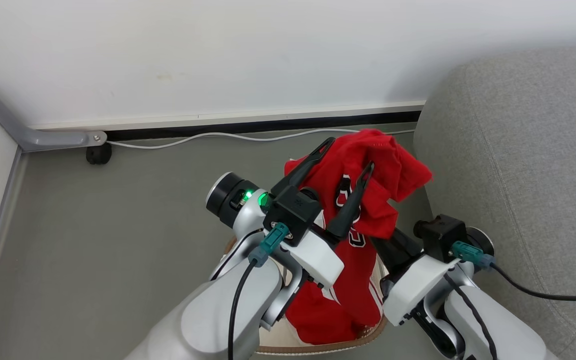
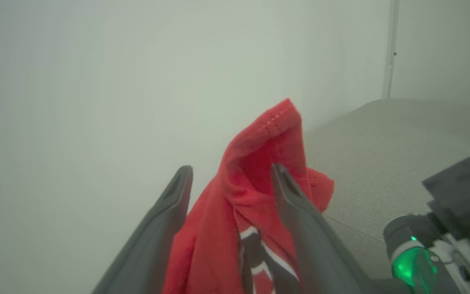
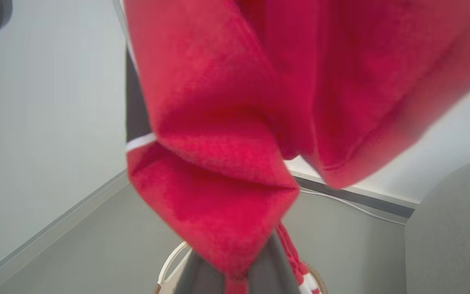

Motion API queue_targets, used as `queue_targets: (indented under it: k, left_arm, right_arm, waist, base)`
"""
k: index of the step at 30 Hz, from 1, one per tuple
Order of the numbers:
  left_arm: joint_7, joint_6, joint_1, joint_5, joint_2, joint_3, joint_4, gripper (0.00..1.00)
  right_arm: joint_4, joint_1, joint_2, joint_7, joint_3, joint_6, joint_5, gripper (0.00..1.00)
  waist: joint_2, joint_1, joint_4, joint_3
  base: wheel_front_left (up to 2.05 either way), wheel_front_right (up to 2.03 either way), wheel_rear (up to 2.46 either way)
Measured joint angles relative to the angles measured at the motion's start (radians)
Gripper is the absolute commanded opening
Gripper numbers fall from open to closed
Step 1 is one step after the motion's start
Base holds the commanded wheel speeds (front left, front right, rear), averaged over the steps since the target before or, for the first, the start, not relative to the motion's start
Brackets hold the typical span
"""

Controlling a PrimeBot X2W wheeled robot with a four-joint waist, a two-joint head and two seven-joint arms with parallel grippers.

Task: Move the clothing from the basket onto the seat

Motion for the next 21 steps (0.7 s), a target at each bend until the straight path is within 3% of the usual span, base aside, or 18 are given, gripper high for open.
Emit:
queue_targets:
  k: [11,21]
  left_arm:
    - [0.000,-0.019,0.040,0.005,0.007,0.025,0.041,1.00]
    - [0.000,-0.055,0.084,0.022,0.023,0.053,0.070,1.00]
  right_arm:
    - [-0.055,0.024,-0.017,0.000,-0.089,0.000,0.012,0.00]
    - [-0.128,0.033,-0.052,0.000,-0.192,0.000,0.017,0.00]
  waist:
    - [0.0000,0.0001,-0.046,-0.008]
    - [0.0000,0.0000,-0.143,-0.015]
  base:
    - [0.00,0.00,0.00]
    - [0.00,0.00,0.00]
